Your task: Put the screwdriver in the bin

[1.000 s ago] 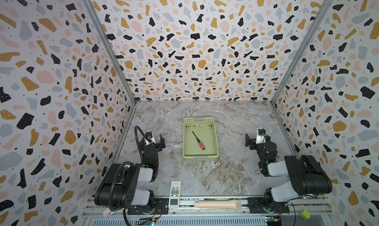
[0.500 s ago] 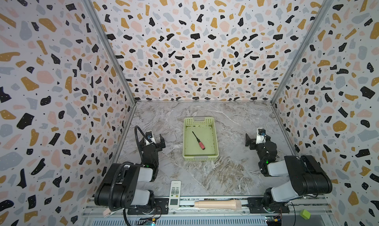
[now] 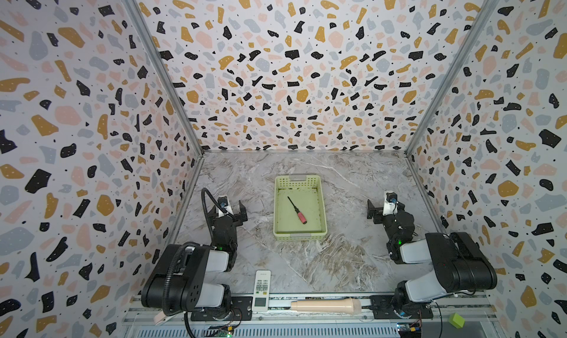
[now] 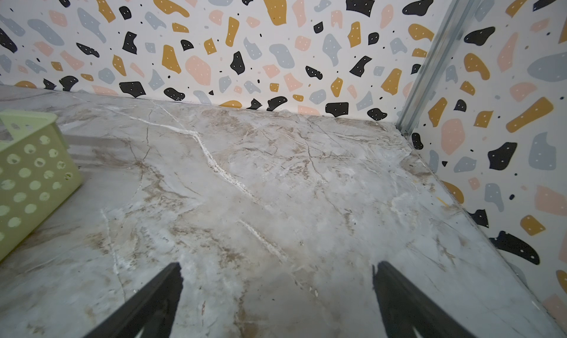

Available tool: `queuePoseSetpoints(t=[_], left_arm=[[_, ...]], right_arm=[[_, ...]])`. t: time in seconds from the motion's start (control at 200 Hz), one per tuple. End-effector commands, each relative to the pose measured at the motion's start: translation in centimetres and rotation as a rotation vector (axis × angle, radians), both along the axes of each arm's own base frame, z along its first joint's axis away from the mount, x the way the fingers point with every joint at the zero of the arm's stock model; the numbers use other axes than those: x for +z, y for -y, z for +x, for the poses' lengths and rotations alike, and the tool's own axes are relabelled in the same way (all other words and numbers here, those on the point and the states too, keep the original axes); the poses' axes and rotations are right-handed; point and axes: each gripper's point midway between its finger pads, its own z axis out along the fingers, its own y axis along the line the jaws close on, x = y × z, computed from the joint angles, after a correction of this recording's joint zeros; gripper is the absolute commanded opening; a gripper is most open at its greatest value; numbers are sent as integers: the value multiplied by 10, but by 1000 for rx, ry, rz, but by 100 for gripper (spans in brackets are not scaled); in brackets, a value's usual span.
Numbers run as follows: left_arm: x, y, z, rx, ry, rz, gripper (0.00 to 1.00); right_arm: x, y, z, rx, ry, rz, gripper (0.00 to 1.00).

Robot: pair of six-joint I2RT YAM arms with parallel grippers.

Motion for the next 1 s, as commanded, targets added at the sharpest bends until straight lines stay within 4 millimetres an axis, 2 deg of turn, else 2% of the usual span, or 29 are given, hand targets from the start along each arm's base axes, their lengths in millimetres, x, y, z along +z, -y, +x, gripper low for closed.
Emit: queuePoseSetpoints(t=[0.0, 0.115, 0.22, 0.265, 0.336, 0.446, 0.496, 0.551, 0.997], left_arm=[[15, 2, 6, -8, 48, 3, 99], [15, 2, 5, -8, 49, 3, 100], [15, 2, 4, -8, 53, 4, 100], [17, 2, 1, -11, 64, 3, 100], [17, 2, 0, -13, 69, 2, 100], [15, 3, 6, -16, 49, 5, 99], [14, 3, 6, -18, 47, 6, 100], [15, 4, 6, -18, 49, 5, 100], [14, 4, 6, -19, 45, 6, 100]], right_arm=[[7, -3, 3, 9, 17, 7, 99], [8, -2, 0, 8, 26, 10, 99], [14, -1, -12, 5, 70, 12, 99], [23, 0, -18, 3, 118, 14, 99], [24, 1, -23, 0, 131, 16, 99], [17, 2, -7, -13, 81, 16, 99], [6, 3, 4, -27, 12, 11, 99], [8, 1, 0, -27, 32, 4, 99], [7, 2, 3, -35, 21, 3, 99]])
